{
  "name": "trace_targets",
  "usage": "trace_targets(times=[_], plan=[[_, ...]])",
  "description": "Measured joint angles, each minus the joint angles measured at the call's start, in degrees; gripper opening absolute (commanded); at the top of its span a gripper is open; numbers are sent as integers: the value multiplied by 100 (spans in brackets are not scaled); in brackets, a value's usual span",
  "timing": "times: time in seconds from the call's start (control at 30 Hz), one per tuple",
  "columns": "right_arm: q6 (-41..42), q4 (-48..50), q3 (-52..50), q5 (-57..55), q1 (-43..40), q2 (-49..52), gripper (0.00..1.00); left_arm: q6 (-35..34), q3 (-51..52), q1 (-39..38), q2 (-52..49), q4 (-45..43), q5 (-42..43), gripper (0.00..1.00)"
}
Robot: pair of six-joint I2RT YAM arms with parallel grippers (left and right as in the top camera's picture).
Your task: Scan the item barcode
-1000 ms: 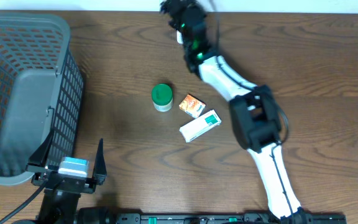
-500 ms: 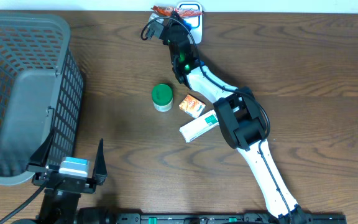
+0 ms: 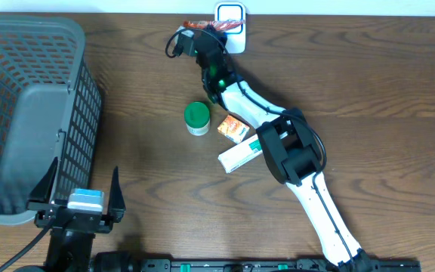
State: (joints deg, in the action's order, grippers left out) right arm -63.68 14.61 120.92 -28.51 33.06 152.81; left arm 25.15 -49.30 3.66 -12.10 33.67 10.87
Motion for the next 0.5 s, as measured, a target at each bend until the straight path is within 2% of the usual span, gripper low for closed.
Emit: trace_targets(times=[0.27, 0.5], plan=[[568, -1705, 2, -691, 33, -1429, 1, 39, 0, 0, 374, -107, -74, 87], [1425, -4166, 129, -1220, -286, -2656, 1, 39, 0, 0, 651, -142, -72, 87]])
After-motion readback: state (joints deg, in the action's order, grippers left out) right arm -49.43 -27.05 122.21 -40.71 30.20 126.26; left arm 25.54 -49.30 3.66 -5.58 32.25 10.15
